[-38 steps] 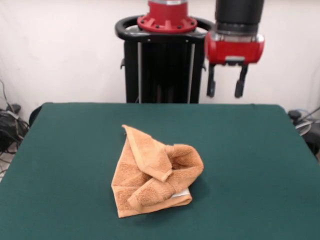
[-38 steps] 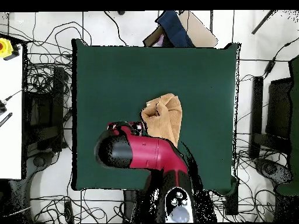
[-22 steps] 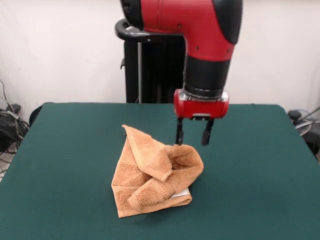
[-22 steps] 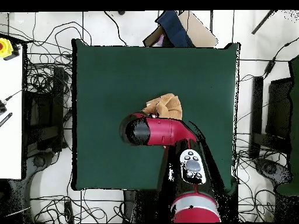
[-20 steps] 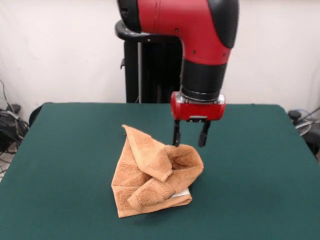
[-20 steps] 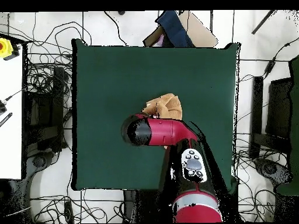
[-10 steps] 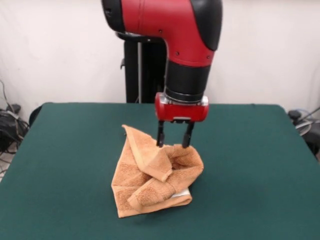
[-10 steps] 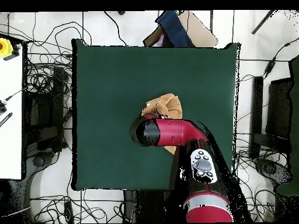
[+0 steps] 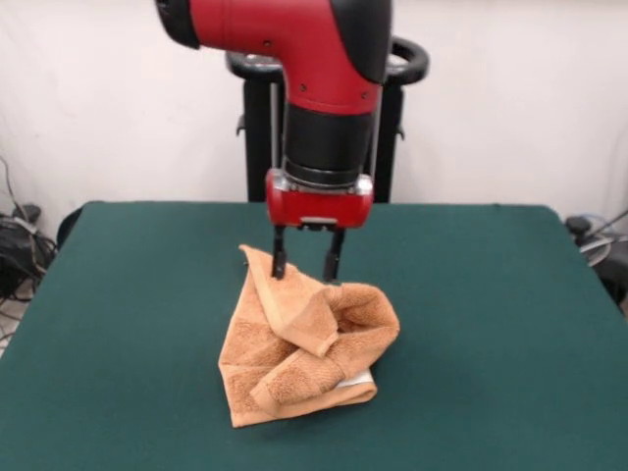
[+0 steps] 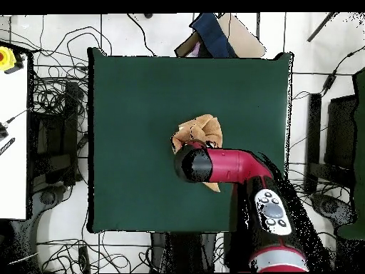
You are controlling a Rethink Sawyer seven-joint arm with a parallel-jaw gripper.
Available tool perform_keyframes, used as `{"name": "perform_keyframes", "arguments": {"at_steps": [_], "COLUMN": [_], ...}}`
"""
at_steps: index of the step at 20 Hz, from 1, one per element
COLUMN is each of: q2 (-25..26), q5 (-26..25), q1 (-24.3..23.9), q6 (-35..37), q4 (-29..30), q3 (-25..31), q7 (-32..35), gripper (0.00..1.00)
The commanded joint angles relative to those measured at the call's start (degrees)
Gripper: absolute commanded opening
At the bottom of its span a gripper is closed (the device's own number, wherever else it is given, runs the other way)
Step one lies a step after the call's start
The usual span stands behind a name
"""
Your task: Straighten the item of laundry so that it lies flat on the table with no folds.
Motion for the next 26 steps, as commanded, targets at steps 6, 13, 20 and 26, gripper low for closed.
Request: {"name": "perform_keyframes", "arguments": {"at_steps": [6,13,20,26], "q2": [4.79,8.69,11.83,10.88], "q5": [-11.12,-13.59,-15.25,-13.44], "q1": [-1.05,0.55,9.22,9.5], "q6": [-7.26,-11.82,-21.15,-20.51], "q4": [8.15,8.99,5.21,5.07], "q3": [2.97,0.95,-9.01,-9.59], "q7": [2.34,6.15,9.95,8.21], "gripper": [1.0,1.0,1.0,1.0]}}
